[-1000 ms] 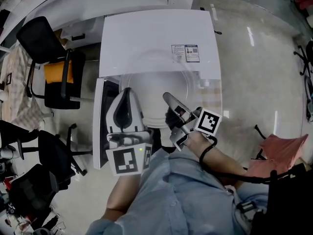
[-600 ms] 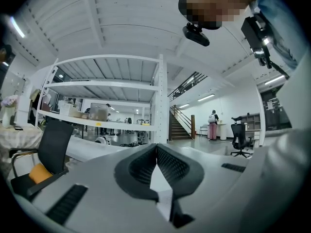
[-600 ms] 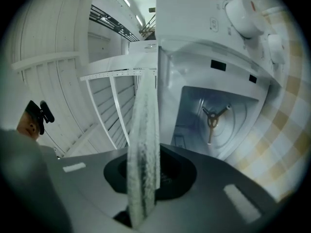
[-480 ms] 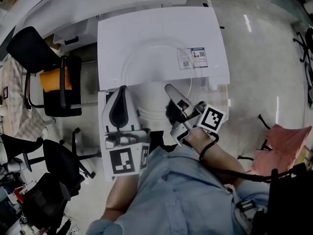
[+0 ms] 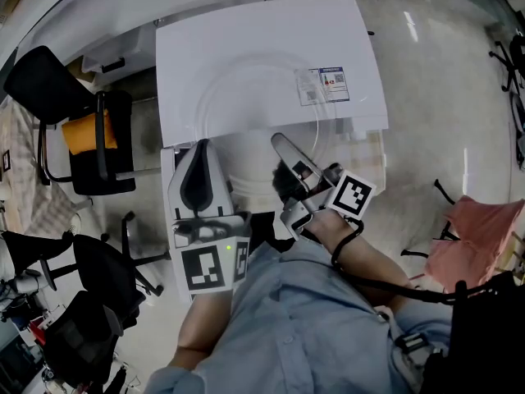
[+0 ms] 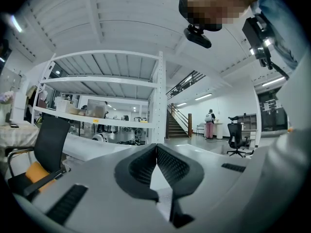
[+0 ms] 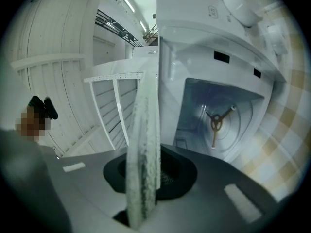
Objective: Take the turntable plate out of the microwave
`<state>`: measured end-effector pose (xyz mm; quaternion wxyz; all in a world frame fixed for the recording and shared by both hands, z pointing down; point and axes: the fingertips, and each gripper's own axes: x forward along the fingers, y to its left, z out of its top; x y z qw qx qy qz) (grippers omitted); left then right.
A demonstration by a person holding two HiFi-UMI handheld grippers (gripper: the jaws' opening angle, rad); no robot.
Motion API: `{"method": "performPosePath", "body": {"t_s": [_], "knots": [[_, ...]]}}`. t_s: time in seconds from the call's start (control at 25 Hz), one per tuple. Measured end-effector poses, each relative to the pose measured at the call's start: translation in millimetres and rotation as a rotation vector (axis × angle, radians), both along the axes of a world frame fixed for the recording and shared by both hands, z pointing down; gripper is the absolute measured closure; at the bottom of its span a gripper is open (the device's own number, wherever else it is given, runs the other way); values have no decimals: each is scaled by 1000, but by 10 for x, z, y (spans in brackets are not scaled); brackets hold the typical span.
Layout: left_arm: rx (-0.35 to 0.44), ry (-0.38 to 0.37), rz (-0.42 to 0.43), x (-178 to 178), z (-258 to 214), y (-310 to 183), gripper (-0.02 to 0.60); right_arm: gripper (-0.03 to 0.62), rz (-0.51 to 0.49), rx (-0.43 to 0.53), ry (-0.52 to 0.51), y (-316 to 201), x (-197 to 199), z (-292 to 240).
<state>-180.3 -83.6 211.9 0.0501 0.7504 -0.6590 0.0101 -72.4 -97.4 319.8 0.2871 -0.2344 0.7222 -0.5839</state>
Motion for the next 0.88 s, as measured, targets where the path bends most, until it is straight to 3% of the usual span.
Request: {"method": "performPosePath", "body": {"t_s": [0.36,0.88], "knots": [[-4,-2,3,-3,24,34,574,555,-14,0,5,91,3,37],[-93,1,-57,-63,305,490,574,561,-6,18,-1,97,49,43]]}}
